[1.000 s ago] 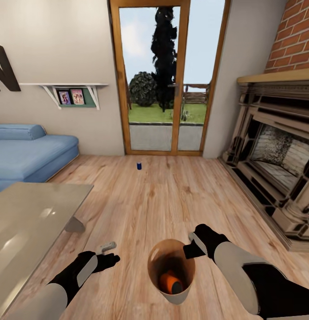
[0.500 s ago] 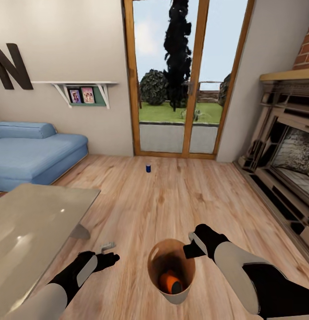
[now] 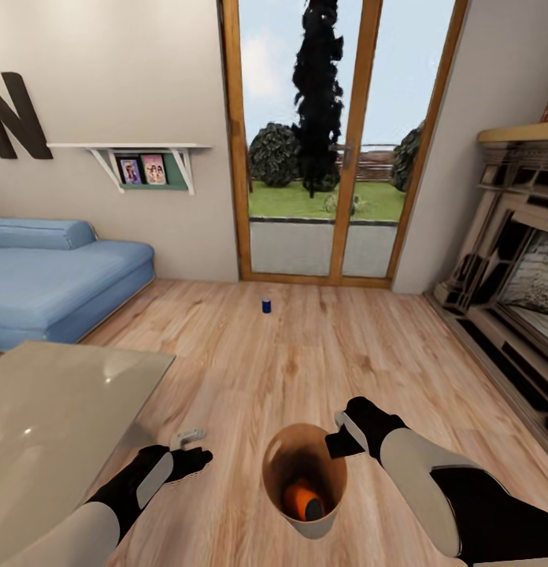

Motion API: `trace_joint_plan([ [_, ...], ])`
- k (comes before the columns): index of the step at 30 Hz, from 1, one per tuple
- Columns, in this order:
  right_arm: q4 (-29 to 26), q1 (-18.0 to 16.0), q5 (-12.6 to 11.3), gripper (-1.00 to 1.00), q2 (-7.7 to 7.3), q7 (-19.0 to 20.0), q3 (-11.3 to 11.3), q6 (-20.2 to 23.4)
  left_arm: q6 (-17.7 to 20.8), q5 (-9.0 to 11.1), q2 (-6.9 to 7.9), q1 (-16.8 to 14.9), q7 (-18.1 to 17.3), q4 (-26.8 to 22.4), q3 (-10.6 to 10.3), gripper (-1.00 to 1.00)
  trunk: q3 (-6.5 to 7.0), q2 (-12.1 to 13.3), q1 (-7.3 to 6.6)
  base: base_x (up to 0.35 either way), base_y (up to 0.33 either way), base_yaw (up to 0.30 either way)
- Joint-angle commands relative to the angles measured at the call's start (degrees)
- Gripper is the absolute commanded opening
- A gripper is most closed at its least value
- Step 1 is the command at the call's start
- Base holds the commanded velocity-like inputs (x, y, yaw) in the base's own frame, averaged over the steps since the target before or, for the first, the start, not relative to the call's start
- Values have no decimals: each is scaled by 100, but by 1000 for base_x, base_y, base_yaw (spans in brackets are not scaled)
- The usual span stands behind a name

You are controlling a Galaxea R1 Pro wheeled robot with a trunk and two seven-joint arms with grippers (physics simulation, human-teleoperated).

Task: Put the three can of soda from the living room inside the tash can in the kitchen.

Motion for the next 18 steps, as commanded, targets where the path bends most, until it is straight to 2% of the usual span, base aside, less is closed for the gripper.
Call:
trace_joint_plan([
  [1,-1,-3,-82,-100,0,40,-59,3,-2,-2,-2,0,0,0,-1,100,1,0,0,345,19,0],
  [18,-1,-3,-84,-100,-3,40,-63,3,-115,-11,-24,0,0,1,-4,100,1,0,0,345,3,0],
])
